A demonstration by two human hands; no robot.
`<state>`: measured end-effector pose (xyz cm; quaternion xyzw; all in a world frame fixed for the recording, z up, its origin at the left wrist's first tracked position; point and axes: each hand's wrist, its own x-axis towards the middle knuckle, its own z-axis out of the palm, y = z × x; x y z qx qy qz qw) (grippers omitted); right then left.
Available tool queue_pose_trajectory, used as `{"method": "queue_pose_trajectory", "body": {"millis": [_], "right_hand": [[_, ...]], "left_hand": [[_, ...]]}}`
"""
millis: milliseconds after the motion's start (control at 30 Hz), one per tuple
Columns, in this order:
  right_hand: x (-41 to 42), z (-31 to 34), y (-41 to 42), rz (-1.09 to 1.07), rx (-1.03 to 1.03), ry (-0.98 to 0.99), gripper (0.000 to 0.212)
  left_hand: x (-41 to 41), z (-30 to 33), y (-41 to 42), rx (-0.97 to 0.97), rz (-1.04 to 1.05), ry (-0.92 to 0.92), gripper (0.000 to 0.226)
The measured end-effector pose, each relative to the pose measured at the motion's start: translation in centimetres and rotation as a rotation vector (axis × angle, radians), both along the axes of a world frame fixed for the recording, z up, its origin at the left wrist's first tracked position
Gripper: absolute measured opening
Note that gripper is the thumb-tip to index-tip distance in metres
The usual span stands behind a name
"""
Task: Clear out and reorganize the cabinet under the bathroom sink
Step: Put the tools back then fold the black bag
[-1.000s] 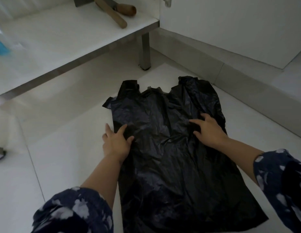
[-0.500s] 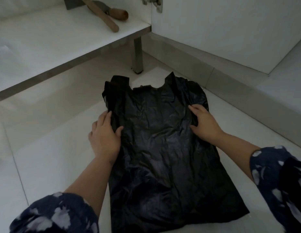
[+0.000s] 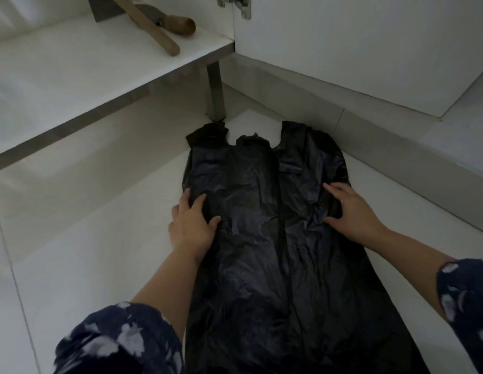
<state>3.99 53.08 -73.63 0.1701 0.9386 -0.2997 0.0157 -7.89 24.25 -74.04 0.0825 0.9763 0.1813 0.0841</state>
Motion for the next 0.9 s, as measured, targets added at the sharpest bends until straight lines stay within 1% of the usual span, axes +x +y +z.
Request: {"method": "queue_pose_trajectory", "body": {"millis": [100,167,300,433,600,700,767,900], "right_hand": [[-0.5,-0.4,0.1,-0.018,-0.005,-0.051,0.075],[-0.7,-0.6,0.0,-0.01,0.001,-0.089,0.074],[-0.5,-0.8,-0.4,0.037,0.017,-0.164,0.078],[-0.1,-0.4,-0.5,0.057,0.019,-0.202,0.08],[0.3,0.0,-1.1,0.084,0.004,-0.223,0.075],[0.8,0.2,-1.4,0.108,0.013,-0.252,0.074],[1.1,0.4,-1.6,0.126,0.023,-0.274,0.077],[1.6,0.7,-2.2,0.144,0.021,-0.287,0.08]], "left_hand": [[-0.3,-0.2,-0.3,0.019,0.111,-0.107,0.065],[-0.5,-0.3,-0.5,-0.022,0.101,-0.091,0.064],[-0.2,-0.4,-1.2,-0.108,0.07,-0.073,0.07],[1.1,-0.3,-1.9,-0.195,0.049,0.03,0.064],[2.6,-0.1,-2.5,-0.18,0.141,-0.043,0.062],[3.6,0.2,-2.7,-0.178,0.139,-0.063,0.06],[4.0,0.2,-2.9,-0.134,0.115,-0.104,0.058],[5.1,0.3,-3.3,0.099,0.119,-0.194,0.054]]}}
